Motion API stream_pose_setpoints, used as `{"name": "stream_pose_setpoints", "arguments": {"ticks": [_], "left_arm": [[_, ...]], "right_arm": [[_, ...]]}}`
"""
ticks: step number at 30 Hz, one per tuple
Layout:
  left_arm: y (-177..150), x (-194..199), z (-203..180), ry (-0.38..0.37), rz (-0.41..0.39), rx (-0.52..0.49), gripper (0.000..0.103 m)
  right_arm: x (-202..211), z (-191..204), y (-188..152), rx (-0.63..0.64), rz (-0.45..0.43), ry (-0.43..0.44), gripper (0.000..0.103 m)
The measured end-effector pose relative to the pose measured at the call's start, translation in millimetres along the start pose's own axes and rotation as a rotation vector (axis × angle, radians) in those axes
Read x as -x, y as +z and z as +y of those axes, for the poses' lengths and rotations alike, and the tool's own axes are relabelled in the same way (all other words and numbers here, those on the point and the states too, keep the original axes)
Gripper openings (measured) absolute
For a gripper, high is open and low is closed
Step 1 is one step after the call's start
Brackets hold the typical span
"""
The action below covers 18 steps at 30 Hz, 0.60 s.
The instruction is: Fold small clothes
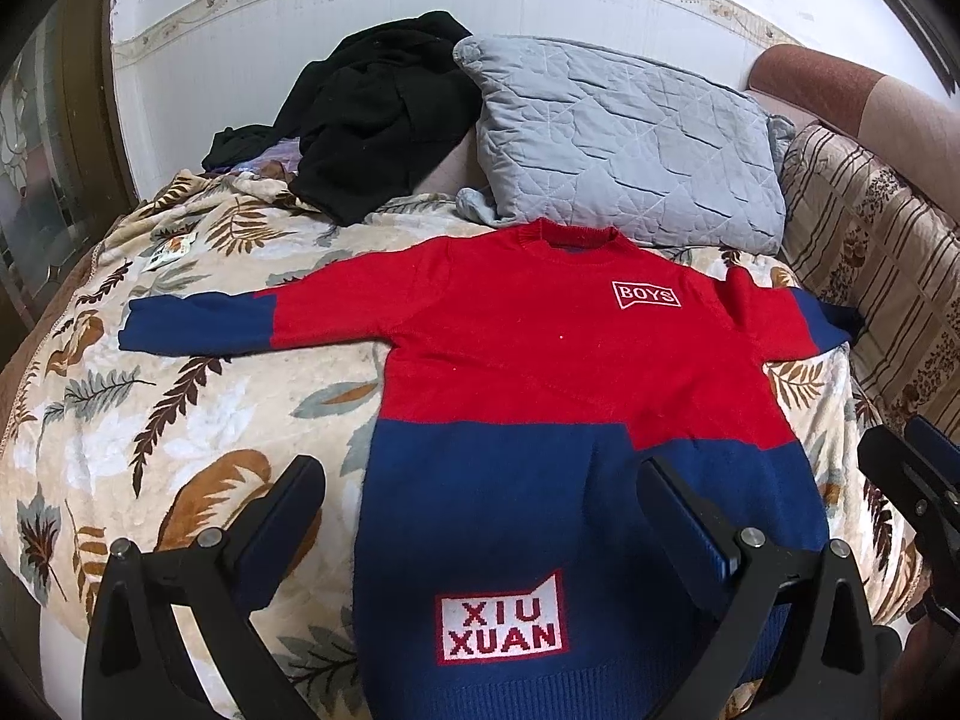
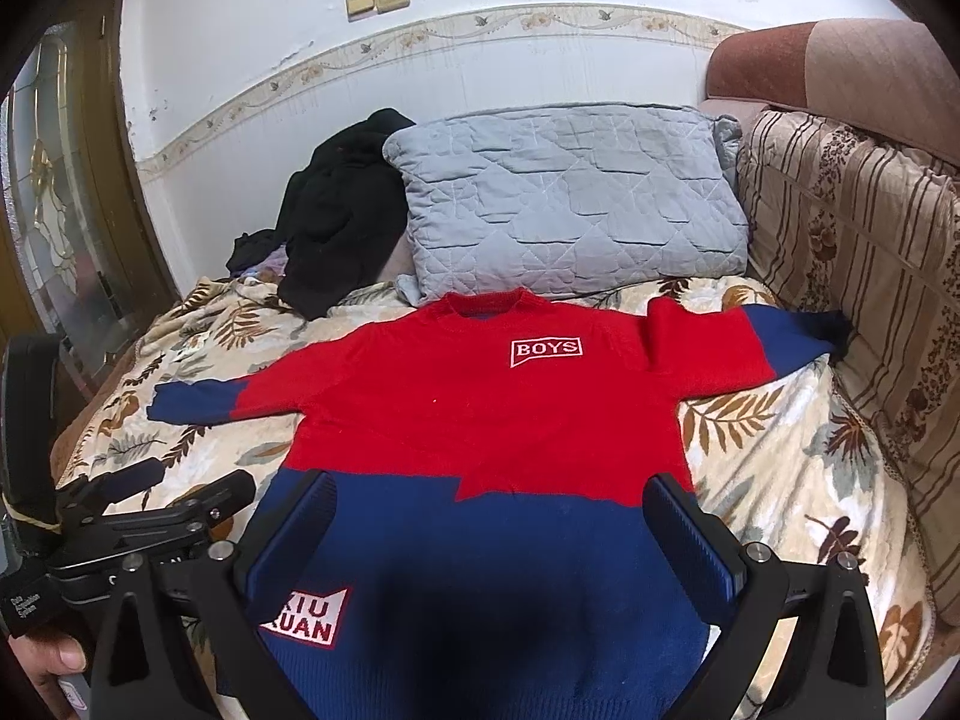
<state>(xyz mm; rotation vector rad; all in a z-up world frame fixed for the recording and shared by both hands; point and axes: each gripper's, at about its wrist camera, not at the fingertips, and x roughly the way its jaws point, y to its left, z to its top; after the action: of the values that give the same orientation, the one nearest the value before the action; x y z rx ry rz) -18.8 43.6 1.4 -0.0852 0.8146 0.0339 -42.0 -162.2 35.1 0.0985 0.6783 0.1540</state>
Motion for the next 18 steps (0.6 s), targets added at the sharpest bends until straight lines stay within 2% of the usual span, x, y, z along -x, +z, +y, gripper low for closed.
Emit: {"name": "stream_pose_setpoints", "arguments": {"ticks": [7,12,18], "left_arm": [[1.1,0.9,-1.1,0.003,0.003,-0.004,0.103],[0.7,2.1,-0.6,0.010,0.003,-0.008,0.103],[2.7,3.0,-3.5,0.006,-0.001,-0.020,0.103]], "right_arm": [[4.8,-5.7,-1.3,-0.024,-0.006,0.007,0.103],[2.5,-8.8,1.8,-0.066,0.026,0.033,0.103],[3.9,-5.0,0.8,-0.002,-0.047,0.005,0.103]]}}
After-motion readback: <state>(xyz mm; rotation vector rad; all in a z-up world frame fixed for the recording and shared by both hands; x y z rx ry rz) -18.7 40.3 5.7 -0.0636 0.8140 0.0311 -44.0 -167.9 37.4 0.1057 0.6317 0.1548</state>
